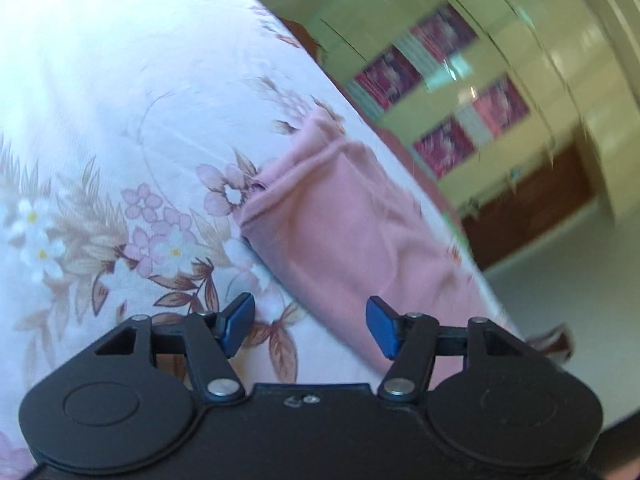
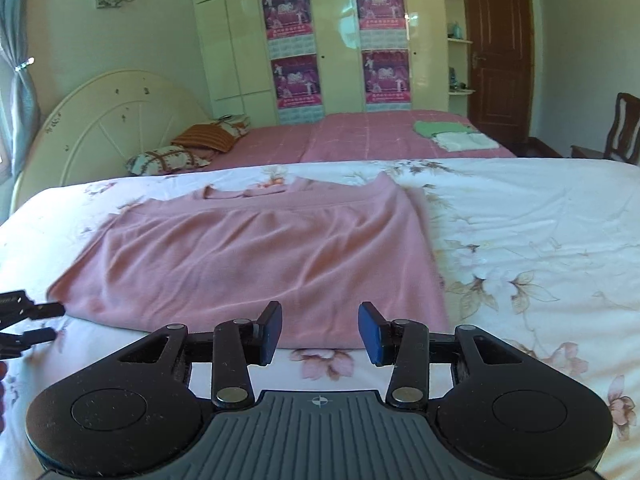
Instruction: Fold small clothes
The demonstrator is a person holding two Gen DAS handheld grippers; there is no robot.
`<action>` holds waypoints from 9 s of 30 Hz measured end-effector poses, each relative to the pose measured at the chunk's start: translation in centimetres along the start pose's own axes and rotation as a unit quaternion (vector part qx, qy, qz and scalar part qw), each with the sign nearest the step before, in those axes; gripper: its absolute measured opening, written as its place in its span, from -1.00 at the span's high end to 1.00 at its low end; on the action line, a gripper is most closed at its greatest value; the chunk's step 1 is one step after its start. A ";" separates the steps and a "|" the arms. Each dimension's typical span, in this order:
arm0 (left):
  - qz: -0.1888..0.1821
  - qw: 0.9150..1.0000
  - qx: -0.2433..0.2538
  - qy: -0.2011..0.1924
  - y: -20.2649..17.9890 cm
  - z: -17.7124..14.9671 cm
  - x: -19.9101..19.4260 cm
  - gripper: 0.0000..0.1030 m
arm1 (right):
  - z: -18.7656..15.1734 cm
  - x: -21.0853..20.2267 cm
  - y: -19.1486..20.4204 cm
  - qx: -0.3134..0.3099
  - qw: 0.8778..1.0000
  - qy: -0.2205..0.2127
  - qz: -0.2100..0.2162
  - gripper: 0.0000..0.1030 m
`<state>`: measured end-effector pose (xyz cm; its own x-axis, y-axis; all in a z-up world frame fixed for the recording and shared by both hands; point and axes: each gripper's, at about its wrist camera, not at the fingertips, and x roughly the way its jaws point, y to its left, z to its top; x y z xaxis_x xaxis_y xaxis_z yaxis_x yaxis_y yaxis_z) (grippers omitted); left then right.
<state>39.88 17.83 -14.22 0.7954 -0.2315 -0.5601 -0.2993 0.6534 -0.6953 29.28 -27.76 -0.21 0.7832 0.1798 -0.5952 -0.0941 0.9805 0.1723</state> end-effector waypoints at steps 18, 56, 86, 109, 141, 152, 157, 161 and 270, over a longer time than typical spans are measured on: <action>-0.032 0.992 -0.079 -0.090 -0.9 4.7 8.3 0.01 | 3.8 9.1 5.0 -0.005 0.999 0.028 0.037 0.38; -0.007 0.997 -0.027 -0.066 -1.4 5.8 6.1 0.86 | 4.0 20.8 5.1 0.015 0.984 0.080 0.161 1.00; -0.021 0.944 0.319 0.078 -22.4 -6.7 11.7 -0.08 | 5.8 8.1 -15.9 0.230 0.954 -0.028 0.192 -0.22; -0.034 0.966 0.228 0.117 -15.7 -4.7 13.5 -0.17 | 5.5 16.7 -11.5 0.146 0.961 0.127 0.197 0.13; -0.005 0.923 0.373 0.092 -22.8 -5.0 15.5 -0.02 | 5.3 13.0 -11.9 0.039 0.993 0.058 0.097 0.47; 0.009 0.929 0.350 0.120 -21.7 -4.9 18.4 -0.21 | 7.4 15.4 -15.2 0.067 0.992 0.082 0.072 0.92; -0.002 0.929 0.353 0.111 -21.9 -4.5 16.7 -0.05 | 6.4 15.5 -15.4 0.074 0.992 0.079 0.063 0.91; -0.025 0.927 0.361 0.096 -21.0 -5.1 12.4 -0.04 | 7.0 10.6 -14.5 0.062 0.995 0.040 0.070 0.68; 0.003 0.861 0.467 0.201 -27.8 -7.9 19.6 0.36 | 7.0 15.8 -14.4 0.053 0.976 0.157 0.142 0.55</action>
<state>59.61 -10.62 -9.41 0.4931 -0.3338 -0.8034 0.4012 0.9067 -0.1304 47.26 -39.60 -6.61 0.5057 0.4746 -0.7205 -0.2031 0.8771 0.4353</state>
